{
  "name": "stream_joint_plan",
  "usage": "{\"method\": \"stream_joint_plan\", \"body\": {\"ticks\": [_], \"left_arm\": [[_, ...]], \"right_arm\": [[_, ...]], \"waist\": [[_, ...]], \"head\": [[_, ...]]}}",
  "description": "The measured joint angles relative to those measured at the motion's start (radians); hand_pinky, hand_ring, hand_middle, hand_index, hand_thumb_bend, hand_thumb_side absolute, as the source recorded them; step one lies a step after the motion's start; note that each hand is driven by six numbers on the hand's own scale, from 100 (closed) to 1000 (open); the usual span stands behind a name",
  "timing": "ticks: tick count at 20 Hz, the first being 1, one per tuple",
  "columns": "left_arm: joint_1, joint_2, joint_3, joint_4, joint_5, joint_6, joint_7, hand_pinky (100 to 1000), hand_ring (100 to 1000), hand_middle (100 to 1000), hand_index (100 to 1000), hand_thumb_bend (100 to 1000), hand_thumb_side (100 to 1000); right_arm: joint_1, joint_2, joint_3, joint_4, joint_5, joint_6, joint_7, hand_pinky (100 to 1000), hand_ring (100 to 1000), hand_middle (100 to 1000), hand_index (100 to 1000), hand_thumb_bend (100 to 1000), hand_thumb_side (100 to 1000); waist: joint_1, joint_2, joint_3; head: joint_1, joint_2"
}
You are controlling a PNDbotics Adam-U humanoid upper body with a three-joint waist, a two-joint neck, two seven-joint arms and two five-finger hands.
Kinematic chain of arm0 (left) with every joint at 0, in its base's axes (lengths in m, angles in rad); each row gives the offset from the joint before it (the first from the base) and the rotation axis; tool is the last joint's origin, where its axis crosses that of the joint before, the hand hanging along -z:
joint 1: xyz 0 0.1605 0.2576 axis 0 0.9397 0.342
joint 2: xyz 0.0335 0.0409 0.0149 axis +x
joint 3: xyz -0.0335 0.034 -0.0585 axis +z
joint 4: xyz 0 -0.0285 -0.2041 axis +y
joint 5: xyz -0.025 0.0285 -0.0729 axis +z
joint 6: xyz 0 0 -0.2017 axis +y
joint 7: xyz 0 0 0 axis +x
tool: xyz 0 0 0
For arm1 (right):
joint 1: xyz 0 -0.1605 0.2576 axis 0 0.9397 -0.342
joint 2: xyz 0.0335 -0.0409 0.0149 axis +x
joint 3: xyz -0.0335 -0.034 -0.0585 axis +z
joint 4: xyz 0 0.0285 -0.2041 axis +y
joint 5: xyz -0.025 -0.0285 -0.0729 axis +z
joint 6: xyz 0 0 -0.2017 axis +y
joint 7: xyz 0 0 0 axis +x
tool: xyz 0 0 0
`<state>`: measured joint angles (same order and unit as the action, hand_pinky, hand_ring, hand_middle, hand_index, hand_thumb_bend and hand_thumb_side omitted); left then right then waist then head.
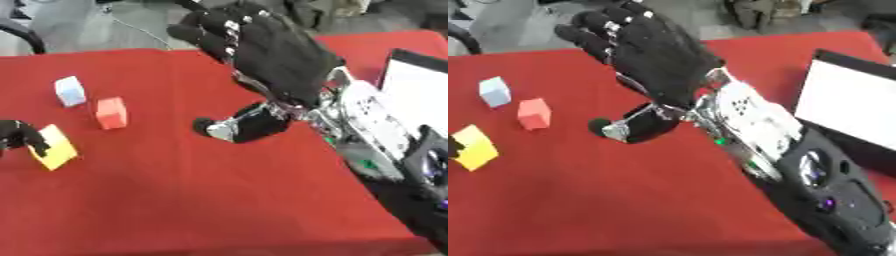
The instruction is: Pick up the objects with one hand, pass them to the other hand, and then place them into the box on the other side of the table.
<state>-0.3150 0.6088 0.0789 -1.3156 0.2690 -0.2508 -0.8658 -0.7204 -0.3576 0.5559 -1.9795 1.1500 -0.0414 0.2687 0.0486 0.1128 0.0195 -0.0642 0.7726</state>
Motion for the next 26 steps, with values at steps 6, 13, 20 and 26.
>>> {"method": "stream_joint_plan", "body": {"ticks": [6, 13, 20, 26], "left_arm": [[0.001, 0.0, 0.003, 0.005, 0.001, 0.0, 0.0, 793, 572, 512, 670, 100, 925], [0.002, 0.0, 0.017, 0.005, -0.007, -0.005, 0.005, 783, 587, 526, 685, 100, 850], [-0.048, 0.057, 0.08, 0.056, -0.41, -0.197, 0.263, 762, 651, 626, 795, 234, 598], [-0.191, 0.066, 0.006, 0.289, -0.905, -0.267, 0.538, 760, 691, 691, 830, 445, 627]], "right_arm": [[0.013, 0.0, 0.0, 0.0, -0.023, 0.029, -0.014, 740, 812, 800, 945, 570, 475], [0.02, 0.0, 0.0, 0.0, -0.059, 0.053, -0.024, 722, 810, 794, 943, 579, 470], [0.026, 0.0, 0.0, 0.0, -0.071, 0.057, -0.025, 719, 809, 791, 942, 580, 470], [0.026, 0.001, 0.0, 0.0, -0.081, 0.056, -0.024, 727, 808, 787, 941, 584, 458]], "waist": [[0.0, 0.0, 0.0], [0.0, 0.0, -0.002], [0.001, 0.0, 0.0], [-0.001, -0.001, -0.006]], "head": [[-0.001, 0.0], [-0.006, 0.0], [-0.017, 0.0], [-0.013, 0.0]]}}
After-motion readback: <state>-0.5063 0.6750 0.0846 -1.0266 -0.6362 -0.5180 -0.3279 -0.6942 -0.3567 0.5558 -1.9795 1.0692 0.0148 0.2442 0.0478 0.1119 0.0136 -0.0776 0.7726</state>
